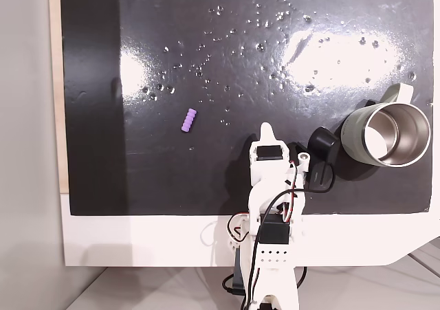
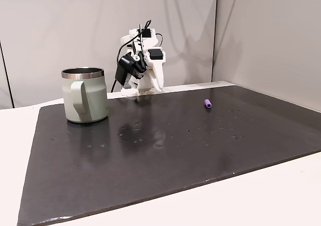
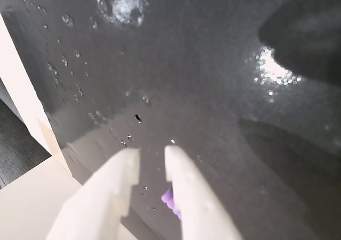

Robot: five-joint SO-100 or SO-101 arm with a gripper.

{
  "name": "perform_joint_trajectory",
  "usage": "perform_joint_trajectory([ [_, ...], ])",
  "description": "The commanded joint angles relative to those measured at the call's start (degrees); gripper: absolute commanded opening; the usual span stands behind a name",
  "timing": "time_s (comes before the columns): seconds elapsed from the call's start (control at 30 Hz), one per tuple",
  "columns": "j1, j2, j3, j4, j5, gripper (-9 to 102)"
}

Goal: Grasp a pengrip and put it in the cup.

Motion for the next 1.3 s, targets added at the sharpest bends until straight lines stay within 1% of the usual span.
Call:
perform_joint_trajectory([
  [0.0, -2.55, 0.53, 0.44, -3.16, -4.66, 0],
  [0.3, -2.55, 0.53, 0.18, -3.25, -5.36, 0],
  [0.4, -0.79, 0.53, -3.43, -3.16, -5.54, 0],
  [0.5, -1.32, -0.7, -7.82, -3.16, -6.06, 0],
  [0.57, -2.2, -5.8, -12.74, -3.25, -6.15, 0],
  [0.63, -3.78, -15.21, -20.65, -2.99, -5.27, 0],
  [0.73, -6.15, -29.79, -34.8, -0.88, -2.02, 0],
  [0.9, -10.11, -45.62, -52.56, 2.46, -2.55, 0],
  [1.13, -13.89, -61.87, -72.25, 11.16, -2.29, 0],
  [1.27, -14.41, -70.84, -81.65, 16.52, 0.18, 0],
])
